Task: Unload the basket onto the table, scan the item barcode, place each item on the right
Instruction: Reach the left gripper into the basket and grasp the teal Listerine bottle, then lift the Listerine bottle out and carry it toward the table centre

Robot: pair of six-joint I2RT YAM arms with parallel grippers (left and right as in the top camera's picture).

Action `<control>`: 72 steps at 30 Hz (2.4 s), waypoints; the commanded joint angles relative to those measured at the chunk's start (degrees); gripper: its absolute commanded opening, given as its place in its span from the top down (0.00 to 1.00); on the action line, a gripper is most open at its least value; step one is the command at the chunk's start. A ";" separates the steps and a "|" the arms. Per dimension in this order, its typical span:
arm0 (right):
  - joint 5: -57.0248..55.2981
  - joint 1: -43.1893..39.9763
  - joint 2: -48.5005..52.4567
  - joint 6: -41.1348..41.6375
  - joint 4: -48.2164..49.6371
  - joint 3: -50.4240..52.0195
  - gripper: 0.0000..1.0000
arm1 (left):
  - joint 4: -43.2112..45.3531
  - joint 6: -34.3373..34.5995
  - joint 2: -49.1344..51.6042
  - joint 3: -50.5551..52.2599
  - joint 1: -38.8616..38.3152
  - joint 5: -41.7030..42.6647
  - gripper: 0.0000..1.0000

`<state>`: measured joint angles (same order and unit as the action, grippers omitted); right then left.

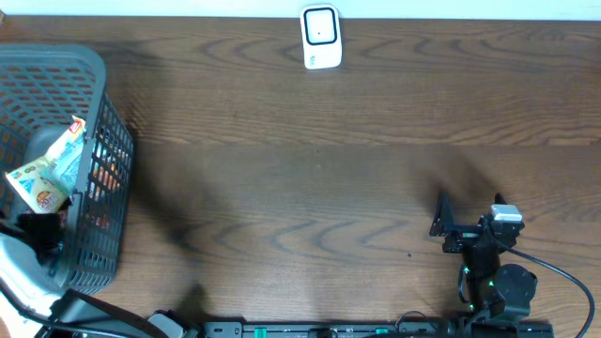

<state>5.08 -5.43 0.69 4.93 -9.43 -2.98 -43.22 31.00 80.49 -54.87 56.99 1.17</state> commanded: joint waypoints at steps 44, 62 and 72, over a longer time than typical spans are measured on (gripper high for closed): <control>-0.48 0.28 -0.31 -0.74 -0.07 0.22 0.01 | 2.60 0.68 -2.69 -0.83 0.52 9.53 0.38; -0.46 0.28 -0.31 -0.74 -0.07 0.22 0.01 | 18.71 10.36 -30.25 -4.31 0.52 13.73 0.38; -0.48 0.28 -0.31 -0.74 -0.07 0.22 0.01 | 38.51 27.91 -31.47 -4.31 -6.38 46.53 0.38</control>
<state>5.08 -5.43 0.69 4.93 -9.43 -2.98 -8.75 51.53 49.91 -56.99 54.81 32.60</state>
